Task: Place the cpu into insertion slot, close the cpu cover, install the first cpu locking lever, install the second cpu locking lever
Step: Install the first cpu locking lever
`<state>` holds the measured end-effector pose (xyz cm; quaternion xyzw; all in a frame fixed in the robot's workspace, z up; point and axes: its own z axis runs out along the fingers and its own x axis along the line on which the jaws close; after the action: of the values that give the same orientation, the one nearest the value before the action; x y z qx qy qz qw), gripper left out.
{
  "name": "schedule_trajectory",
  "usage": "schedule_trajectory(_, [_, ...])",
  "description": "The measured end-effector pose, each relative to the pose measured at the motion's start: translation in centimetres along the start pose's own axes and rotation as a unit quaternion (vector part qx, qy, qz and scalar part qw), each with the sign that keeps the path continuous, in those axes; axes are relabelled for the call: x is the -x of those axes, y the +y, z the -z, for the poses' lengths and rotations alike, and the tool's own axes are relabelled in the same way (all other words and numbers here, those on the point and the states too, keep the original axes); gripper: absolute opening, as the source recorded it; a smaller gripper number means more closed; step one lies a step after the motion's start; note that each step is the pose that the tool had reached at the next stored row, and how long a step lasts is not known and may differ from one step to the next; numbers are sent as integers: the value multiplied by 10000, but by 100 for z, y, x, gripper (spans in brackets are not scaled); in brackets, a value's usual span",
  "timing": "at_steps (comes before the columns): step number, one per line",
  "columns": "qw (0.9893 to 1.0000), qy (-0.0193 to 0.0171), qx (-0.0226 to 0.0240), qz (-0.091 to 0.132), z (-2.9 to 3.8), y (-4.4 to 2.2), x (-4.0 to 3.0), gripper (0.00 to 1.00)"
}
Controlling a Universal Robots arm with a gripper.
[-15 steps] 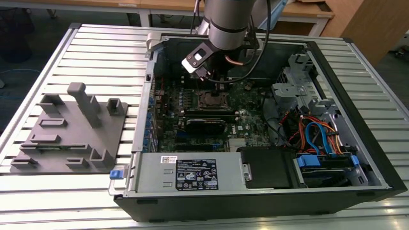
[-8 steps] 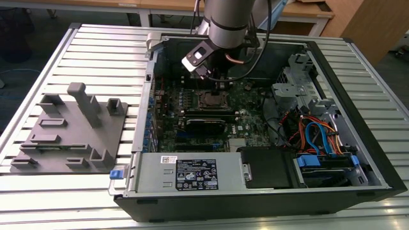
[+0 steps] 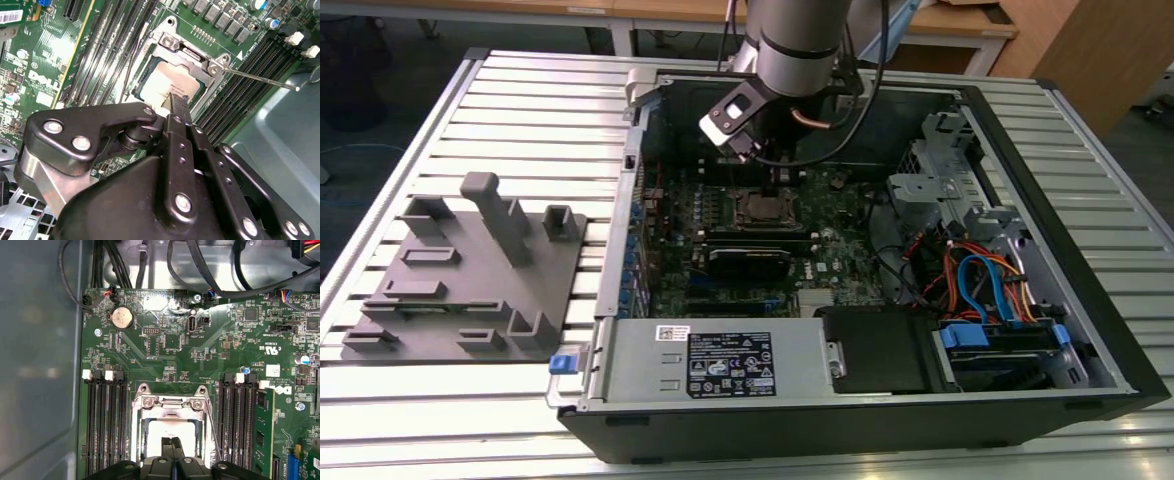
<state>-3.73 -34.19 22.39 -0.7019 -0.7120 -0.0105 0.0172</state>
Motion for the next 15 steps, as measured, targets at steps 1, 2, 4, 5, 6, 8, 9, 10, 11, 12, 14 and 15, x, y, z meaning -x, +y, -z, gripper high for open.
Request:
schedule_trajectory(1, [10000, 0, 0, 0, 2, 0, 0, 10])
schedule_trajectory(2, [10000, -1, 0, 0, 4, 0, 0, 10])
schedule_trajectory(4, [10000, -1, -1, 0, 7, 0, 0, 10])
schedule_trajectory(5, [10000, -3, -1, 0, 11, -1, 0, 10])
schedule_trajectory(6, [10000, -3, -2, 0, 16, -1, 0, 10])
schedule_trajectory(8, [10000, -2, -1, 0, 25, -1, 0, 10])
schedule_trajectory(9, [10000, -2, -1, 0, 31, -1, -1, 10])
schedule_trajectory(10, [10000, -2, -1, 0, 39, -1, -1, 10])
schedule_trajectory(11, [10000, -2, -1, 0, 47, -1, -1, 10])
schedule_trajectory(12, [10000, -2, -1, 0, 54, -1, -1, 10])
schedule_trajectory(14, [10000, -2, -1, 0, 64, -1, -2, 10])
schedule_trajectory(15, [10000, -2, -1, 0, 70, -1, -2, 10])
